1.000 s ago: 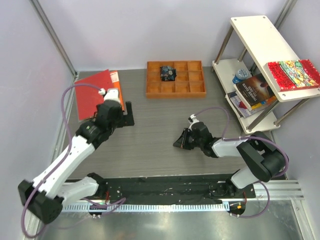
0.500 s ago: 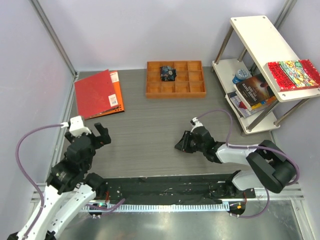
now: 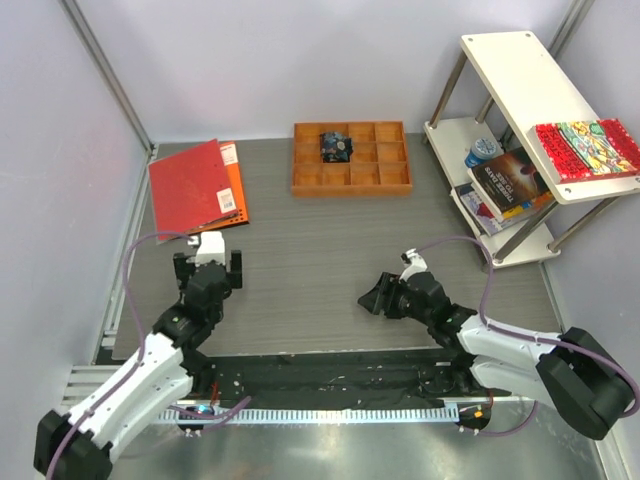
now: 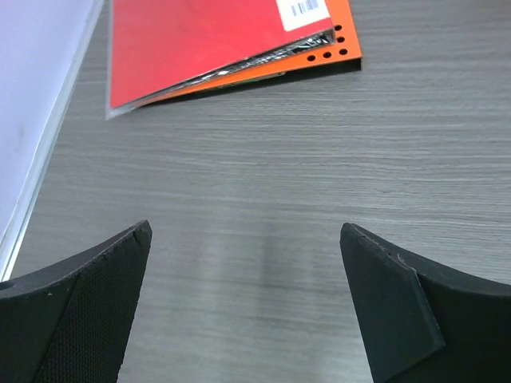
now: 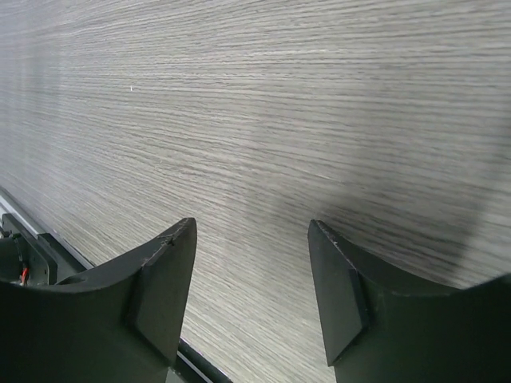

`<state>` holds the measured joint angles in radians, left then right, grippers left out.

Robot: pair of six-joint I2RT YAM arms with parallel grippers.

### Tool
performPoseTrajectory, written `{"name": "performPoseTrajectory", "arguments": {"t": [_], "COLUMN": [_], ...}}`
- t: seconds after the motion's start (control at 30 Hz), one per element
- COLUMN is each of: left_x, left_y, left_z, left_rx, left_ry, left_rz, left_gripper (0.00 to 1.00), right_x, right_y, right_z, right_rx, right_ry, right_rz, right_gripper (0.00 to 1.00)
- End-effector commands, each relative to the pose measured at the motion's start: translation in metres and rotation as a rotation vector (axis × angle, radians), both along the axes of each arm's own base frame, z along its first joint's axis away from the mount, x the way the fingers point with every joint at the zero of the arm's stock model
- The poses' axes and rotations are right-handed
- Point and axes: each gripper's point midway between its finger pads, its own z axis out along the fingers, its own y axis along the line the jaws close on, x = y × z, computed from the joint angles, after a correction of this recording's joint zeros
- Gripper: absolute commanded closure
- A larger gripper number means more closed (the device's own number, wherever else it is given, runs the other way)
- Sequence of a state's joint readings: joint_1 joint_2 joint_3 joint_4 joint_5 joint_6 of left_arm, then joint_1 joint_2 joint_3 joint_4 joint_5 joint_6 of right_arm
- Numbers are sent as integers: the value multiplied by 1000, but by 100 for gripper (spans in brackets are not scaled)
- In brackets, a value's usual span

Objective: Roll the ties
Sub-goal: Reset both arms

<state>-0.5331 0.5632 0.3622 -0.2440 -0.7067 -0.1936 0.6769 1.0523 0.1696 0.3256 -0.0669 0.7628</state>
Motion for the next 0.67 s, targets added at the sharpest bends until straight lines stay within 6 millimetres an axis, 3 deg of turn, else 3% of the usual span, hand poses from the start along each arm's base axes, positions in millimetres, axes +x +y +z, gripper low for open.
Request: {"name": "performPoseTrajectory", "arguments": {"t": [0.0,0.07,0.1,0.27,0.3,0.47,0.63], "left_x": [43,55,60,84,91,112,107], "left_y": [2,12,5,36,37,31,39], "left_z": [13,-4,-8,-18,-28,-25,-22], "left_rx": [-4,-84,-137,-139,-157,-176,-180], "left_ry": [-124,-132,-122,-143,-137,-181,-213], "left_rz": [16,62,17,153,162,92,132], "left_gripper": [0,0,0,0,0,0,0], "right_x": [3,2,2,3,2,2,4], "right_y": [-7,-9,-9,-10,-10,-11,-16], "right_z": [6,4,6,6,6,9,9], "right_rx": [4,2,8,10,8,19,16], "right_ry": [-49,-50,-55,-55,-55,-72,-82], "right_rz": [-32,-40,-41,-51,-50,-50,-80], "right_gripper": [35,35,35,35,35,35,35]}}
